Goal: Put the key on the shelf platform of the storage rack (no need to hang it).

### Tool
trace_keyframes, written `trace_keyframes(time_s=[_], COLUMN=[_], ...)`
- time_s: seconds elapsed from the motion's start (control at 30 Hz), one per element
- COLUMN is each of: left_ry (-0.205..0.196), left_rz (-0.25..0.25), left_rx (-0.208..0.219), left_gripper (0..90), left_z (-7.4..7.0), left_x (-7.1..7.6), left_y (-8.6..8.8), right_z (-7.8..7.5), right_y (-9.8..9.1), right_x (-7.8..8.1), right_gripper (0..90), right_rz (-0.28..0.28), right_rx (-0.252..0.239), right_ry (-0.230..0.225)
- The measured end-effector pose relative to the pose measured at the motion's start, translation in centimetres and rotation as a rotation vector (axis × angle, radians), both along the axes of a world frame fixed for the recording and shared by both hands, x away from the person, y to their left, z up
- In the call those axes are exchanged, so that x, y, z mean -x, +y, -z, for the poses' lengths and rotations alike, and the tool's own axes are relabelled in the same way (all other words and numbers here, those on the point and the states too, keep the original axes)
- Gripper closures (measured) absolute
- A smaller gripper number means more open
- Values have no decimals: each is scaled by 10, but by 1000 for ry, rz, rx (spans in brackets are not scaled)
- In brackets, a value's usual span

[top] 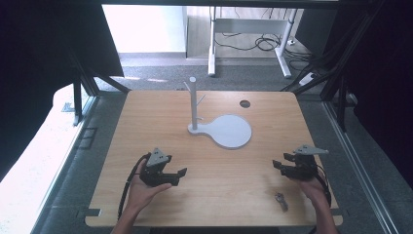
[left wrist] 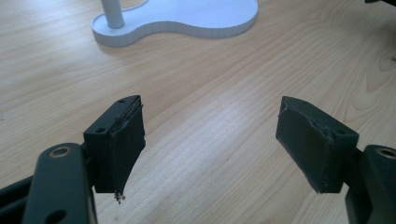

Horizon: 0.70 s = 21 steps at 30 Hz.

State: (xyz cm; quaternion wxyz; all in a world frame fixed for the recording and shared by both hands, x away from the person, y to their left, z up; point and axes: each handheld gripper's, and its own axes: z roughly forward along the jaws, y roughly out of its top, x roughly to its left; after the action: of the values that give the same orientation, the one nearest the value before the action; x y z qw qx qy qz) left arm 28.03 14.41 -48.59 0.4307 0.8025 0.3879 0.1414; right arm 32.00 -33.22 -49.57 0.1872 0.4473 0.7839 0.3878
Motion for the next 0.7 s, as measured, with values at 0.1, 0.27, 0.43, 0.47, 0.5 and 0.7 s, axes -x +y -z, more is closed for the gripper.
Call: trace_keyframes(time_s=[0.1, 0.27, 0.43, 0.47, 0.5, 0.7], left_ry=[2, 1, -2, -5, -7, -5], left_rz=[0, 4, 3, 0, 0, -3], left_rx=[4, 23, 20, 22, 22, 9], left_gripper=[237, 229, 227, 227, 228, 239], left_z=[2, 2, 0, 1, 1, 2], left_x=[1, 2, 2, 2, 2, 5], left_y=[-1, -1, 4, 4, 5, 7], right_z=[0, -4, -9, -11, -13, -16], right_y=[-5, -8, -8, -7, -6, -4], right_x=[0, 3, 5, 6, 6, 10], right_gripper=[404, 411, 422, 425, 428, 440], right_rz=[-9, -8, -41, -49, -50, -19], right_rx=[-11, -9, -54, -63, -57, -16], right_ry=[-20, -39, -12, -13, -16, 8])
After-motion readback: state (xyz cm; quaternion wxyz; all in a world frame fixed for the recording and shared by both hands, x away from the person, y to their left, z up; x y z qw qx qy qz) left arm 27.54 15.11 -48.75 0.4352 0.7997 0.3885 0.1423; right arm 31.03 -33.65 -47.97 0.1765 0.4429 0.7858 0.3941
